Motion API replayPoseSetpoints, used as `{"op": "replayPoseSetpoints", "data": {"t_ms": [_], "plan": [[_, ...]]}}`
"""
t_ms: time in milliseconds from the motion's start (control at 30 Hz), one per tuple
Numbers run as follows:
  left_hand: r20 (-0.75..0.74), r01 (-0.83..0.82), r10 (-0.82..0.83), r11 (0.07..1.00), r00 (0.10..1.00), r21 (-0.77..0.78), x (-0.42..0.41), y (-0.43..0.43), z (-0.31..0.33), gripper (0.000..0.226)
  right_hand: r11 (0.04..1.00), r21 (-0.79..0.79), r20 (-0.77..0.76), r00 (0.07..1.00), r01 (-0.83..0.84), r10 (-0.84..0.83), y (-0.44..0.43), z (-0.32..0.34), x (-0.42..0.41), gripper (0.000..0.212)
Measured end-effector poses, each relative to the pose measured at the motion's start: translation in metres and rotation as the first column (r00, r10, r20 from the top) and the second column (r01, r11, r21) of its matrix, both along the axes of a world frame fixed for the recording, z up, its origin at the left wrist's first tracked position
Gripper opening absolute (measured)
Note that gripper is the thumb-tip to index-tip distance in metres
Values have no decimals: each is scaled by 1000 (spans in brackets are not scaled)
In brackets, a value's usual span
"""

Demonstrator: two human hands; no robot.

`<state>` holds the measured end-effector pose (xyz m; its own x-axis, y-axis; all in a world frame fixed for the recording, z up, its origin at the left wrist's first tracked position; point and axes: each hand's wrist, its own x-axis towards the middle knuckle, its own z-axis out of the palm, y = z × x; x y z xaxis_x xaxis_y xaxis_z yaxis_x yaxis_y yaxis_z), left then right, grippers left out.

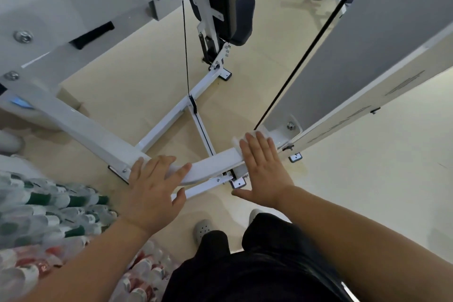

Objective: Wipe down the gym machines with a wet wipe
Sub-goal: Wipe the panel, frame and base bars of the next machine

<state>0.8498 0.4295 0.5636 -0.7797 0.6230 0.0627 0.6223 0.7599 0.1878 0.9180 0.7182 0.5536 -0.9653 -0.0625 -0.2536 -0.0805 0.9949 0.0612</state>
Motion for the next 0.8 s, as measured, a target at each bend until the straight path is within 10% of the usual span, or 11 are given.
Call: {"op": "replayPoseSetpoints", "data": {"t_ms": [167,400,600,800], "plan": [[28,-111,108,978,994,179,-9,18,-10,52,995,-35,-32,996,-89,88,5,0,-2,111],[-86,-221,242,954,966,203,-26,39,-21,48,978,13,-32,977,210,-209,25,12,-5,121],[-165,-214,244,960,956,180,-27,38,-27,50,991,-31,-29,992,-127,126,-9,-2,0,115],[-198,-198,233,964,952,178,-26,38,-32,48,983,-45,-109,977,179,-183,40,11,-13,115]]}}
